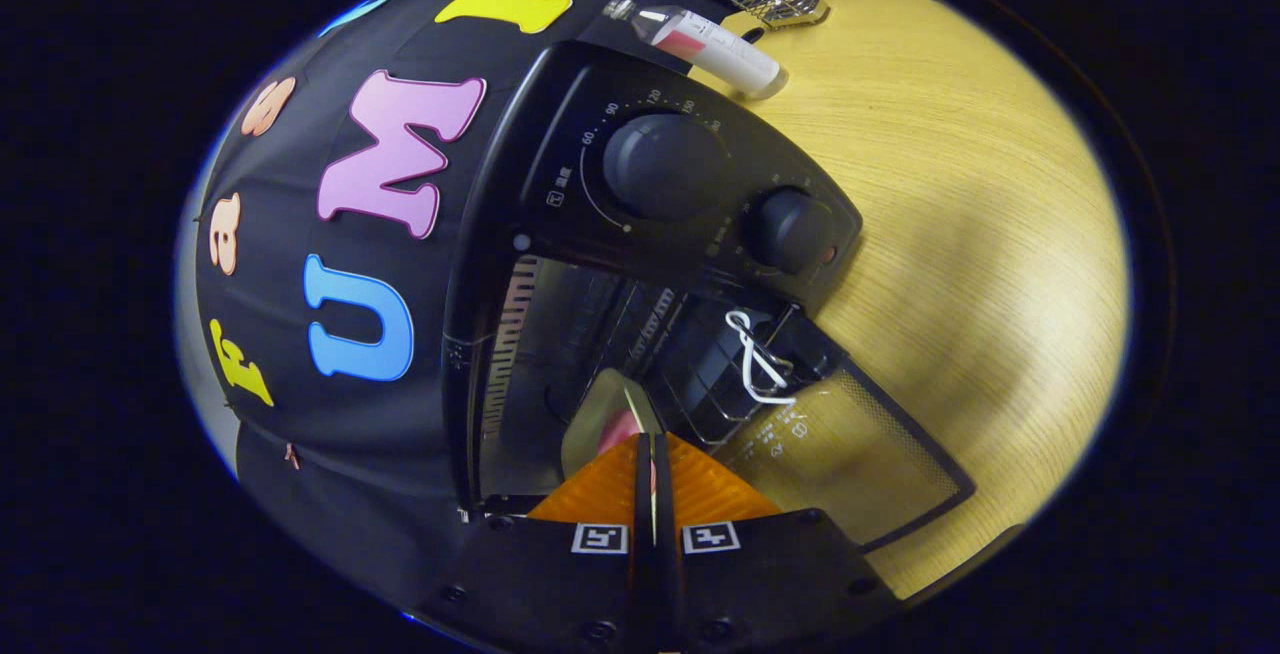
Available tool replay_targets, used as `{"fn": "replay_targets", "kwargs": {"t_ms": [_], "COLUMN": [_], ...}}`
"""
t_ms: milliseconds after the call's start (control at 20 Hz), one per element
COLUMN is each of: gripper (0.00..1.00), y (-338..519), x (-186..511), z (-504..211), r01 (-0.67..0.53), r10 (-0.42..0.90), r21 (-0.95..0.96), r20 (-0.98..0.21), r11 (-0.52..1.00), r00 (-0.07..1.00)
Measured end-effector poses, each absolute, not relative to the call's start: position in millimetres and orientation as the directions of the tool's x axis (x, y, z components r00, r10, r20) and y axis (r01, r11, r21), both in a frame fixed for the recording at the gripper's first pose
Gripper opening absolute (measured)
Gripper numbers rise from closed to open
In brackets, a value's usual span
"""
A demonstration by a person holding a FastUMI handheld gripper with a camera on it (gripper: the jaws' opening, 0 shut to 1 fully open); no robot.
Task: Open the toaster oven, put the food inside, and close the toaster oven door.
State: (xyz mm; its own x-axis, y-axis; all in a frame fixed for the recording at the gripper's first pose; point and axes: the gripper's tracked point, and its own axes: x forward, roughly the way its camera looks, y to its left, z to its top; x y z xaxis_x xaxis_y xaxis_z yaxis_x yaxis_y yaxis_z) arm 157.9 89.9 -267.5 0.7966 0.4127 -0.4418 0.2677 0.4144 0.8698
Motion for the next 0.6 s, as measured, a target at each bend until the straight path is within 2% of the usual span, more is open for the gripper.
{"fn": "replay_targets", "kwargs": {"t_ms": [100,250,400,600], "gripper": [0.06,0.06,0.06,0.06], "y": [93,80,76,59], "x": [162,157,149,124], "z": [-264,-252,-244,-224], "r01": [0.258,0.174,0.165,0.097], "r10": [0.403,0.341,0.358,0.322], "r21": [0.870,0.827,0.819,0.734], "r20": [-0.433,-0.399,-0.408,-0.408], "r11": [0.420,0.534,0.549,0.673], "r00": [0.806,0.851,0.840,0.854]}}
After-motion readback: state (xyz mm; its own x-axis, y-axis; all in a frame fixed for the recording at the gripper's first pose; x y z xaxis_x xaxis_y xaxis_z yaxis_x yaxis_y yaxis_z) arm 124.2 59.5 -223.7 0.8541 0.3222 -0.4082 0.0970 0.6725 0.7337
